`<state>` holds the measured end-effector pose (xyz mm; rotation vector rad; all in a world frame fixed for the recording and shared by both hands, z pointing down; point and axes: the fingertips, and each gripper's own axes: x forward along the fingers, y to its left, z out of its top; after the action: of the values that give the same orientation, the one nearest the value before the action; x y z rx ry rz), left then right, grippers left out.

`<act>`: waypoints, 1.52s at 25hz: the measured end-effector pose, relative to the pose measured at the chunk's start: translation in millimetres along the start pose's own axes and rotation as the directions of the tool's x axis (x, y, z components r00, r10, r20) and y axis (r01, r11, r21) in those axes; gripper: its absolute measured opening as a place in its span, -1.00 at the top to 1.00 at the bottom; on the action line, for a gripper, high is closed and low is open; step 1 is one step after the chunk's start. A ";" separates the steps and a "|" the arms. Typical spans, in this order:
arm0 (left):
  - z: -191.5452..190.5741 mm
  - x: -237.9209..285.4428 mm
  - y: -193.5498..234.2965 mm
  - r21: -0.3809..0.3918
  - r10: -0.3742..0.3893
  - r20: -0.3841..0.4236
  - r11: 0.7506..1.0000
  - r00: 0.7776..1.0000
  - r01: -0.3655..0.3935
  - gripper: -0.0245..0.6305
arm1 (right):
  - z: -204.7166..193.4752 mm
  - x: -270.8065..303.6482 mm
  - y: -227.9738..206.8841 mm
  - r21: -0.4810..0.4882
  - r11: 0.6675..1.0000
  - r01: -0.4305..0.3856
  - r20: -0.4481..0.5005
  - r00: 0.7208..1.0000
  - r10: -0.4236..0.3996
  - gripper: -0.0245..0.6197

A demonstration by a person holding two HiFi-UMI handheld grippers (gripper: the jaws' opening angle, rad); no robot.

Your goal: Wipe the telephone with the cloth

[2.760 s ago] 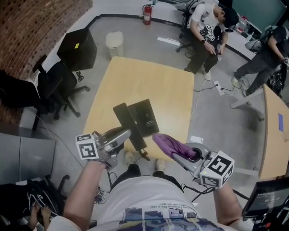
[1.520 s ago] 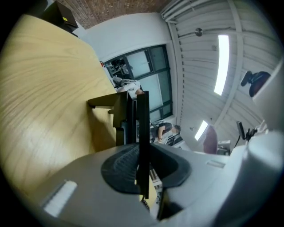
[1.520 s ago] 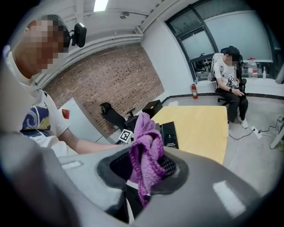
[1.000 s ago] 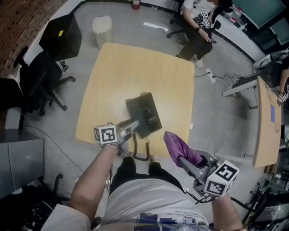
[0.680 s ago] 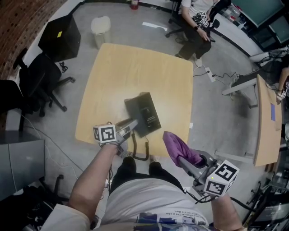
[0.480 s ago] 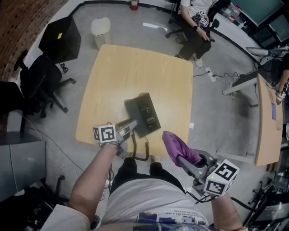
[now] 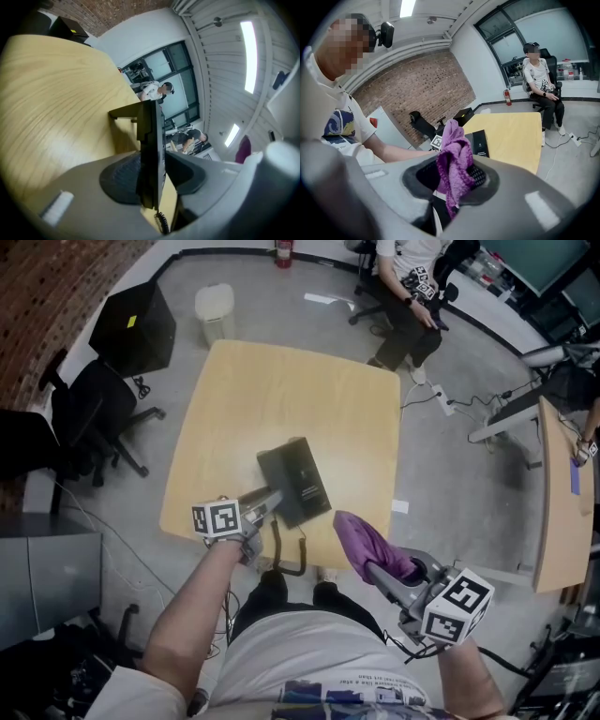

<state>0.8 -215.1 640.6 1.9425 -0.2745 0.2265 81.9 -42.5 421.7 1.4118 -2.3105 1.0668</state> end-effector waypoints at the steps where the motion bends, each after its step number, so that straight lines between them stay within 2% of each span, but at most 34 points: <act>1: 0.2 -0.4 -0.5 -0.002 0.007 0.006 1.000 1.000 -0.007 0.39 | -0.4 -1.7 -0.7 -0.003 1.000 -0.004 0.001 1.000 0.004 0.66; 8: 7.2 -17.6 1.0 -0.011 0.106 0.068 0.994 0.992 -0.105 0.30 | 5.4 -5.9 -13.7 -0.034 0.998 -0.061 0.012 0.998 0.061 0.66; 14: 1.6 -51.1 -3.8 0.025 0.242 0.137 0.968 0.960 -0.248 0.29 | 9.2 -12.9 -25.1 -0.119 0.987 -0.107 0.015 0.994 0.109 0.66; 17: -8.5 -71.6 -20.8 0.074 0.308 0.175 0.943 0.935 -0.324 0.30 | 11.6 -16.4 -32.1 -0.162 0.977 -0.140 0.010 0.990 0.143 0.66; 20: -26.5 -92.9 -49.0 0.126 0.360 0.209 0.912 0.909 -0.390 0.39 | 13.1 -18.7 -36.7 -0.187 0.965 -0.185 0.005 0.982 0.190 0.66; 23: -54.9 -111.5 -82.1 0.177 0.399 0.227 0.880 0.888 -0.440 0.57 | 6.4 -18.9 -41.2 -0.229 0.949 -0.216 -0.020 0.976 0.217 0.66; 27: -94.6 -130.5 -128.9 0.265 0.451 0.239 0.822 0.860 -0.505 0.86 | -8.5 -12.9 -48.5 -0.289 0.927 -0.237 -0.069 0.971 0.227 0.66; 30: -109.8 -136.4 -167.3 0.327 0.436 0.240 0.805 0.868 -0.494 0.91 | -14.3 -8.4 -41.6 -0.309 0.916 -0.257 -0.083 0.967 0.243 0.66; 34: -115.4 -126.8 -217.4 0.400 0.354 0.223 0.816 0.908 -0.417 0.91 | -15.2 -12.2 -20.9 -0.326 0.903 -0.279 -0.085 0.960 0.266 0.66; 38: -122.4 -122.3 -246.4 0.467 0.261 0.206 0.820 0.943 -0.330 0.91 | -24.8 -10.8 2.7 -0.343 0.900 -0.269 -0.078 0.963 0.259 0.66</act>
<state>-46.6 -1.0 434.3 2.4286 -0.6669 0.4045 80.9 -17.4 432.2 0.9616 -2.5613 0.6770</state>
